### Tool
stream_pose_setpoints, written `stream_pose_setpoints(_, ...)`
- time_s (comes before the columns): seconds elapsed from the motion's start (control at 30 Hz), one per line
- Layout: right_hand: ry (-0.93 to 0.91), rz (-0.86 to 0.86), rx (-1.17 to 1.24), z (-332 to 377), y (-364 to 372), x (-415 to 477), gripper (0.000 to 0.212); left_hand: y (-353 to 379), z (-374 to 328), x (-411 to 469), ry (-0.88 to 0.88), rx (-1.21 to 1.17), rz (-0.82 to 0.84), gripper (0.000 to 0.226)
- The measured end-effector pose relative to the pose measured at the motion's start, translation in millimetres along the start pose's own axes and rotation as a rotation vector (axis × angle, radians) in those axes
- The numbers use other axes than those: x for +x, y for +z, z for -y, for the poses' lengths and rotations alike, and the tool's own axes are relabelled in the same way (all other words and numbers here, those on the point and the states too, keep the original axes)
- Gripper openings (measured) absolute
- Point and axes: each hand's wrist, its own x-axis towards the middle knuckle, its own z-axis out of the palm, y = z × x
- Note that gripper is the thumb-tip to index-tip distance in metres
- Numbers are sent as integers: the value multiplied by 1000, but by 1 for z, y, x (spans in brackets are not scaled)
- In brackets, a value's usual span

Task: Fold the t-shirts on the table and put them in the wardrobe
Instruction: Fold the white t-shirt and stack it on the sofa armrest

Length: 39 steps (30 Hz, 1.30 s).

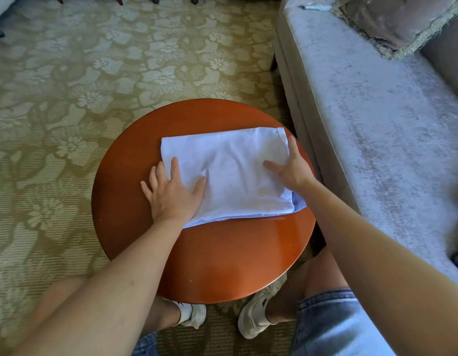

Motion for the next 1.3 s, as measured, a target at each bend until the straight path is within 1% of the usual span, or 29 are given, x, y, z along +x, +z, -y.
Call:
stream_pose_setpoints(0.1,-61,17,-88,-7,0,-5,93,0,0,3,9,-8,-6,87)
stream_pose_setpoints(0.27,-92,20,-78,-22,0,-11,78,0,-2,12,43,-13,-5,88)
stream_pose_setpoints(0.47,-88,40,-6,-33,-4,-6,72,1,-3,14,64,-17,-38,86)
stream_pose_setpoints(0.73,-81,44,43,-33,-4,-4,68,1,-4,15,78,-19,-34,83)
stream_pose_setpoints(0.83,-78,55,27,-34,-6,-8,64,0,-3,13,83,-18,-37,82)
stream_pose_setpoints(0.9,-63,45,0,-37,-8,-12,63,-4,-8,12,47,-25,-30,84)
stream_pose_setpoints(0.93,-57,47,-13,-39,-9,-13,64,-8,-13,10,9,-58,-20,86)
stream_pose_setpoints(1.0,-41,77,-15,-39,-14,-18,68,-18,-24,10,-114,-202,34,88)
stream_pose_setpoints(1.03,-28,102,5,-38,-18,-21,72,-22,-27,12,-180,-277,76,87)
stream_pose_setpoints(1.1,3,157,68,-38,-26,-25,84,-25,-27,20,-245,-331,167,78)
stream_pose_setpoints(1.13,16,184,88,-39,-28,-27,89,-26,-25,23,-248,-335,199,69)
stream_pose_setpoints(1.2,33,220,74,-40,-28,-30,92,-28,-22,27,-227,-351,247,49)
stream_pose_setpoints(1.23,33,218,43,-41,-27,-32,90,-30,-22,27,-219,-357,272,46)
stream_pose_setpoints(1.3,21,192,33,-42,-22,-32,84,-34,-22,31,-191,-365,298,54)
